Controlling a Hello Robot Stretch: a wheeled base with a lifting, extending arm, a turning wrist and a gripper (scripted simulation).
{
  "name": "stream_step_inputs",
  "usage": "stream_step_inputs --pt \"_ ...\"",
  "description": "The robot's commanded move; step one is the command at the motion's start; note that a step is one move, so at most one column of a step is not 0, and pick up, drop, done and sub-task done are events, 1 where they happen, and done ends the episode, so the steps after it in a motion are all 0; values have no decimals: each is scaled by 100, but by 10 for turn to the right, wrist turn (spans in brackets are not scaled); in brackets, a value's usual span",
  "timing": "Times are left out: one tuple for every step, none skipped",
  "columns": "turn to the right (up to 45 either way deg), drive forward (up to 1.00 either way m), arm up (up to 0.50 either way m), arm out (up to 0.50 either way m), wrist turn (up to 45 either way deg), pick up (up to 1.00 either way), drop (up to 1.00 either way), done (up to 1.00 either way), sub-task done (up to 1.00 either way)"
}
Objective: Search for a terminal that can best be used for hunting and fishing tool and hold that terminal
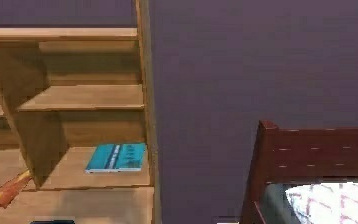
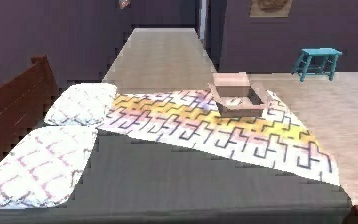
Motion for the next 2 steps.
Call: stream_step_inputs --pt "-450 0 0 0 0 0 0 0 0" --pt "-450 0 0 0 0 0 0 0 0"
